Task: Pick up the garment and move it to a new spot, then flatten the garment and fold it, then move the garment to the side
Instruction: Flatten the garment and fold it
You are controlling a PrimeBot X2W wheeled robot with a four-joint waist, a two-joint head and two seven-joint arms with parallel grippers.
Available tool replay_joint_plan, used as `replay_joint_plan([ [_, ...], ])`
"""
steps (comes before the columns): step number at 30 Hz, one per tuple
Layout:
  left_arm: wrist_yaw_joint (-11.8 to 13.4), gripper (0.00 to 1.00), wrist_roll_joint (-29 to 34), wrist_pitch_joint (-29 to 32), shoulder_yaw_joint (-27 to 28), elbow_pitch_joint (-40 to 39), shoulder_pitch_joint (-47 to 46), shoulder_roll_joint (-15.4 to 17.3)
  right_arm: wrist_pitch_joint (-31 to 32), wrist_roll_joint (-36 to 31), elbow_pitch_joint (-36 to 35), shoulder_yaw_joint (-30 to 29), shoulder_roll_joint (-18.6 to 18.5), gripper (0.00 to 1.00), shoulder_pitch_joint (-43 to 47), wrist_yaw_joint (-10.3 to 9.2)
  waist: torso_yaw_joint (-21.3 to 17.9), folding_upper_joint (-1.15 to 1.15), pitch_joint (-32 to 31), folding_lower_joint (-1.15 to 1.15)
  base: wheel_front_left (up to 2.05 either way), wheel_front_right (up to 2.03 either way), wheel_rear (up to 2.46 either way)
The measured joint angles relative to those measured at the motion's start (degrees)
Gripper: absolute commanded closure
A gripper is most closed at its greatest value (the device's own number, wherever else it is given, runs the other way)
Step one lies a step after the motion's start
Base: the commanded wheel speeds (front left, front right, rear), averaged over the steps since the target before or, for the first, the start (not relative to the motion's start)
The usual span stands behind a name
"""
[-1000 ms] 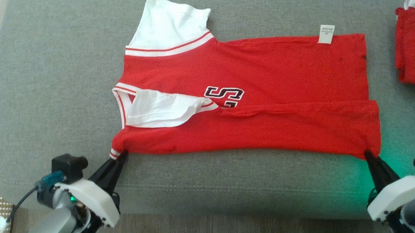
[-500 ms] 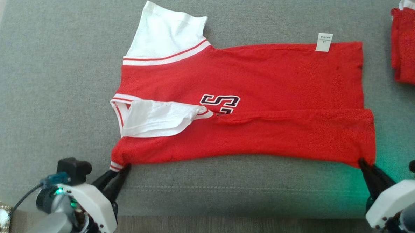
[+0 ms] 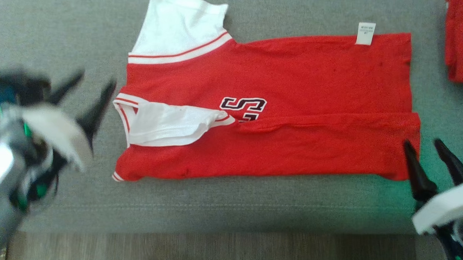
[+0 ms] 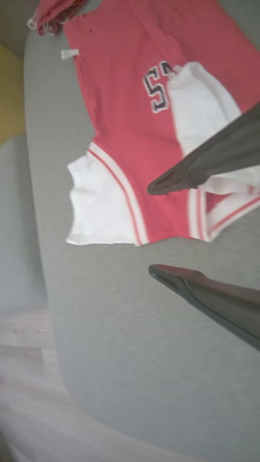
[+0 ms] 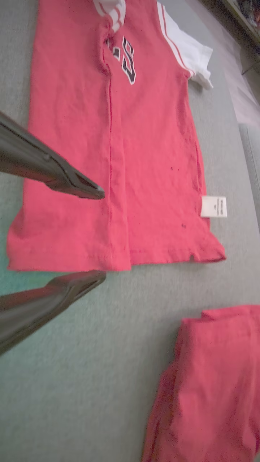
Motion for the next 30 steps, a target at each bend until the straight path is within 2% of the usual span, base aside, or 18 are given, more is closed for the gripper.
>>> replay_joint_plan([
  [5, -2.47, 0.00, 1.15, 9.67, -0.08, -2.49, -16.28, 0.11, -0.75, -1.23, -2.65, 4.60, 0.77, 0.00, -4.99, 0.01, -0.80, 0.00, 3.31, 0.00, 0.00, 0.00, 0.00],
  [10, -7.00, 0.00, 0.59, 18.84, -1.70, 5.91, -30.16, -1.85, -1.80, -1.51, -3.23, 8.14, 0.63, 0.00, -10.10, 0.01, -2.43, 0.00, 7.74, 0.01, 0.00, 0.00, 0.00],
  [14, -9.05, 0.00, 0.38, 23.04, -2.34, 13.39, -37.27, -3.37, -3.10, -1.49, -3.01, 10.14, 0.47, 0.00, -12.89, 0.01, -4.55, 0.00, 10.93, 0.02, 0.00, 0.00, 0.00],
  [22, -11.32, 0.00, 0.89, 27.18, -5.45, 22.76, -44.58, -4.01, -4.98, -1.15, -1.16, 11.11, 0.41, 0.00, -14.40, 0.01, -8.82, 0.00, 14.70, 0.01, 0.00, 0.00, 0.00],
  [30, -12.05, 0.00, 1.40, 30.92, -8.84, 25.38, -46.75, -2.42, -6.50, -1.07, -0.01, 11.69, 0.45, 0.00, -15.78, 0.01, -10.91, 0.00, 15.95, 0.01, 0.00, 0.00, 0.00],
])
